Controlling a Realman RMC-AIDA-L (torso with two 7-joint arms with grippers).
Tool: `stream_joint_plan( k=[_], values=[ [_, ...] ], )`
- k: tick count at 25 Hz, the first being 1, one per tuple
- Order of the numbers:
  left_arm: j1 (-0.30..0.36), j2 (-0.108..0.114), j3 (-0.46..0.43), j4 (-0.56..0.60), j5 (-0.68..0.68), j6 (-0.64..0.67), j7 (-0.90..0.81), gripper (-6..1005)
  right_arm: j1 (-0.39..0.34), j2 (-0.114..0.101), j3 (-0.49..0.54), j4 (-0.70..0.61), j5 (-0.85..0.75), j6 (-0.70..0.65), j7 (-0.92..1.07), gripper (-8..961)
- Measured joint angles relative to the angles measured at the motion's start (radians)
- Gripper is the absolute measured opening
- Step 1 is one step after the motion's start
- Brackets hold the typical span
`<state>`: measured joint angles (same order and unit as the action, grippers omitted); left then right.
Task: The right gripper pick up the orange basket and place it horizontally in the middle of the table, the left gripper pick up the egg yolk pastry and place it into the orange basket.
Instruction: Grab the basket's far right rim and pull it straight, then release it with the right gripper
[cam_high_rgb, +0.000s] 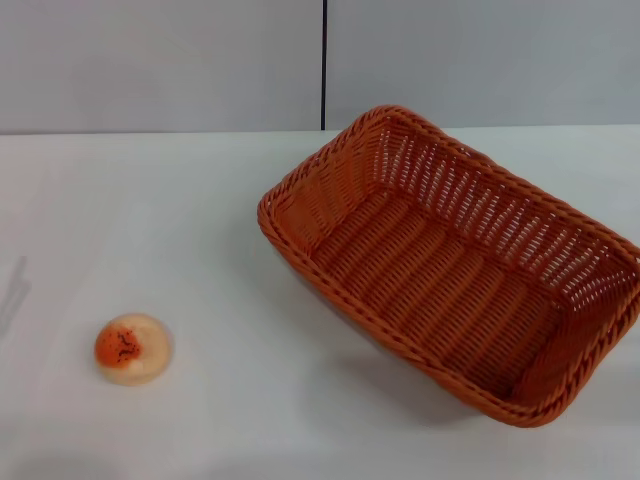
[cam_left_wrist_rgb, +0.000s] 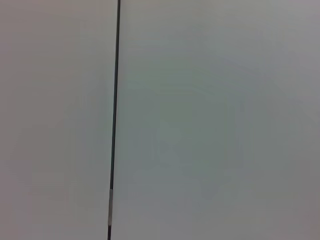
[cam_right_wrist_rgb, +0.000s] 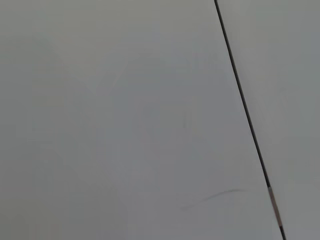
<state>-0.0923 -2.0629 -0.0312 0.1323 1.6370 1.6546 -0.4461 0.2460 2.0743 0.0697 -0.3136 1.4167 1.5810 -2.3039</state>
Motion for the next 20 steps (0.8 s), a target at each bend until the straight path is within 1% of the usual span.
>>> stream_joint_plan(
  k=[7,13,15,16,17,20],
  values=[
    [-0.003,-0.002,-0.005,-0.017,-0.007,-0.001,0.0,813,0.015,-0.001,-0.003,-0.012,-0.016,-0.001,0.006,698],
    [-0.016,-0.002,-0.001,-0.02,-0.003,-0.015,0.003,813,-0.017,-0.003,-0.004,-0.045,-0.022,0.028,0.019,695],
    [-0.016,-0.003,-0.004,-0.025,-0.006,-0.019,0.006,813,-0.019,-0.002,-0.004,-0.1,-0.032,0.042,0.066,694],
    [-0.016,-0.003,-0.004,-0.031,-0.007,-0.024,0.007,813,-0.015,-0.003,-0.007,-0.205,-0.064,0.053,0.181,693],
    [-0.018,-0.003,-0.004,-0.036,-0.007,-0.031,0.009,813,-0.015,-0.003,-0.007,-0.205,-0.064,0.053,0.181,693],
    [-0.029,-0.003,-0.002,-0.042,-0.006,-0.049,0.011,813,0.005,-0.003,-0.051,-0.398,-0.133,0.061,0.406,691]
  ],
)
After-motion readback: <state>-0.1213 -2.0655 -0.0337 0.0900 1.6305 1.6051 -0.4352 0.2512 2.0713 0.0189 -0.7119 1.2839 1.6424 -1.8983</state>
